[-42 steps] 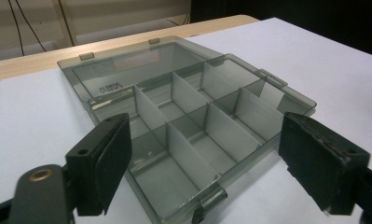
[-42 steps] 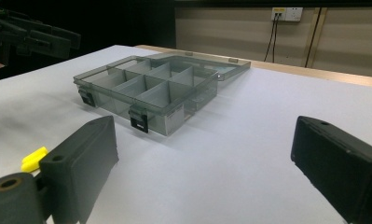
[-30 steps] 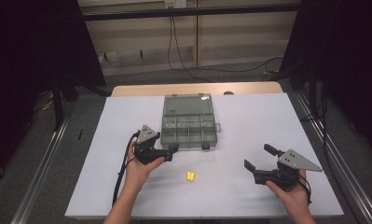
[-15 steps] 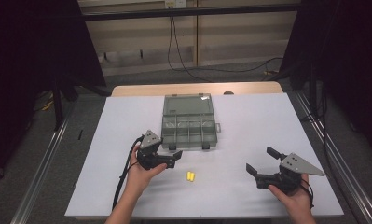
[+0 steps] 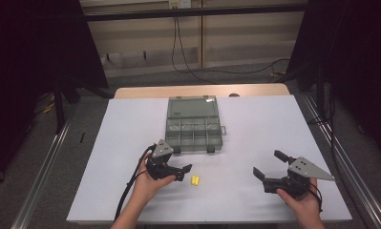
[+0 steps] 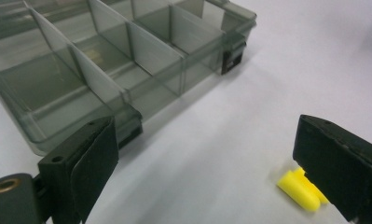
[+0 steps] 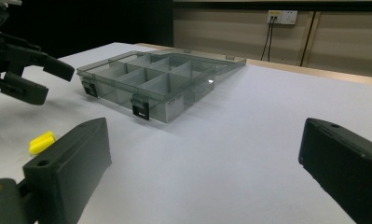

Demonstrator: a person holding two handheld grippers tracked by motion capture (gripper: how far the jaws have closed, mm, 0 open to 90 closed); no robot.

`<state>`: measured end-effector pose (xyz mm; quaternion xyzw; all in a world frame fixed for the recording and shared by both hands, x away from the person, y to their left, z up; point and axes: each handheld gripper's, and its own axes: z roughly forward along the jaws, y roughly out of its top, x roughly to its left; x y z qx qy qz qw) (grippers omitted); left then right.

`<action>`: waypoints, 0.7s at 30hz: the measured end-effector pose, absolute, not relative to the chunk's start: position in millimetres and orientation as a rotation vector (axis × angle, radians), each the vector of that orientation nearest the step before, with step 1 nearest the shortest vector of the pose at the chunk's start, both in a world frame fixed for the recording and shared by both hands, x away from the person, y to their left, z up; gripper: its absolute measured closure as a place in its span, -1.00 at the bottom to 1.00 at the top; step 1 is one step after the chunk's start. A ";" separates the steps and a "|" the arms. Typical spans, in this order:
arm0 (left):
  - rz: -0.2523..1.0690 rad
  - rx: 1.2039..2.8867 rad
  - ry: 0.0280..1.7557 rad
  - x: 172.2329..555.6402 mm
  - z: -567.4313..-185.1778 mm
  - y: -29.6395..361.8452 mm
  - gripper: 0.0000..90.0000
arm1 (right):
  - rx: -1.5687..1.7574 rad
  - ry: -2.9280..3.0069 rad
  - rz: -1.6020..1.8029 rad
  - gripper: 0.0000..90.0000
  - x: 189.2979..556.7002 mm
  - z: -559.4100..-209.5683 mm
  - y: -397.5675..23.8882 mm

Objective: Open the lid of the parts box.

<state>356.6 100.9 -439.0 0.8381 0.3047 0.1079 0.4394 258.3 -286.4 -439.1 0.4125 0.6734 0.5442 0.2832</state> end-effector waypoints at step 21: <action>0.178 2.136 0.782 351.0 -440.5 91.1 -0.83 | 1.110 1.796 1.450 -0.95 256.7 -440.2 -292.7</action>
